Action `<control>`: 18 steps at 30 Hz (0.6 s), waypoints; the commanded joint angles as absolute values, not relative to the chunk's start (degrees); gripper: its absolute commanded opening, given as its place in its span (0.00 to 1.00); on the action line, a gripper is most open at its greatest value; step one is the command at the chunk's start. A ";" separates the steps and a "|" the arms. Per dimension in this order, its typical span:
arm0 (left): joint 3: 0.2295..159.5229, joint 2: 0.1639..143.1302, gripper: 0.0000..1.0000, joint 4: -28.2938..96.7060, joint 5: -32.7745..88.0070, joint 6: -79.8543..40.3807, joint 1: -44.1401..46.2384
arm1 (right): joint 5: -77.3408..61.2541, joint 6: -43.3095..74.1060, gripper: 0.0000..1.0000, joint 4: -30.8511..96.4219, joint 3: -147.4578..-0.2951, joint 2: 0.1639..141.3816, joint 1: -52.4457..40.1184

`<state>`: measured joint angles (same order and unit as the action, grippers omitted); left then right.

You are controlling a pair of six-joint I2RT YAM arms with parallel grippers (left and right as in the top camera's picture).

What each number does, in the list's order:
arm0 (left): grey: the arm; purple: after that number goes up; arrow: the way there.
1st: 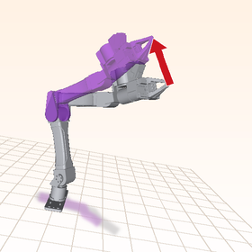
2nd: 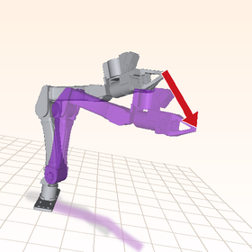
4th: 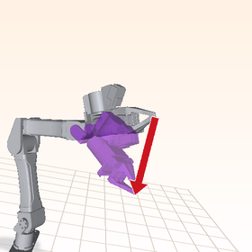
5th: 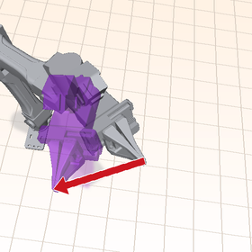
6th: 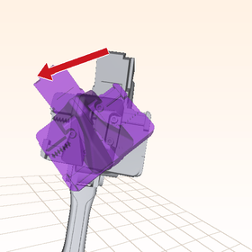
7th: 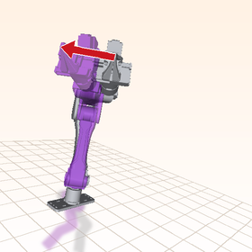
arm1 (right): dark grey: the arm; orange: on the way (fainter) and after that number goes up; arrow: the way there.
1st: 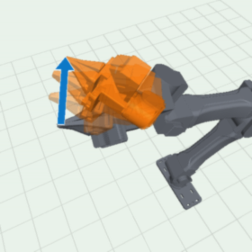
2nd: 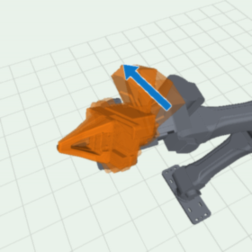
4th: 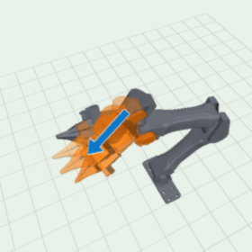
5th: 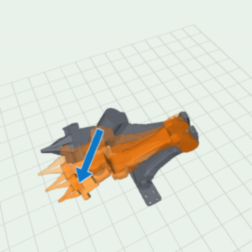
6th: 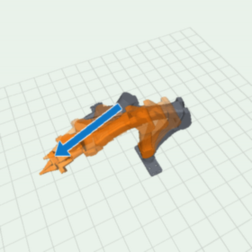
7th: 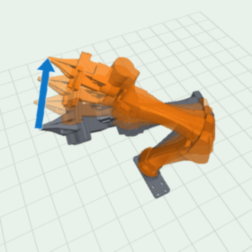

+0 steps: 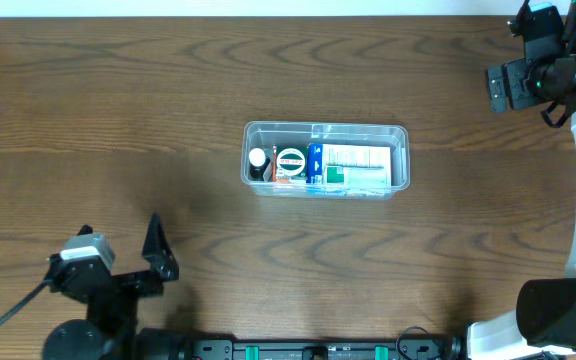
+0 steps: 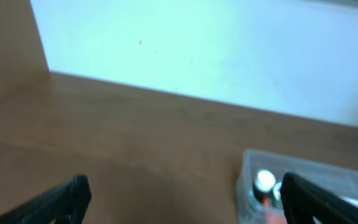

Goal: Pack container

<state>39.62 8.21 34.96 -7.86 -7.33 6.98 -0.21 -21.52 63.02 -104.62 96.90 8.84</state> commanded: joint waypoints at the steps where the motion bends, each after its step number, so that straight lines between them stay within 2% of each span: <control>1: 31.38 3.73 0.98 28.67 -6.79 -5.61 4.89 | -0.25 -21.02 0.99 63.05 -104.71 96.77 9.04; 11: 11.90 0.12 0.98 1.83 -0.16 -5.63 0.21 | -0.25 -21.02 0.99 63.05 -104.71 96.77 9.04; 18: 6.35 0.12 0.98 -5.48 -0.19 -5.61 -0.62 | -0.25 -21.02 0.99 63.07 -104.71 96.77 9.04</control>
<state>7.46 0.64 -4.62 -1.21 -6.11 -0.21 -0.21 -21.52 63.02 -104.62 96.90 8.84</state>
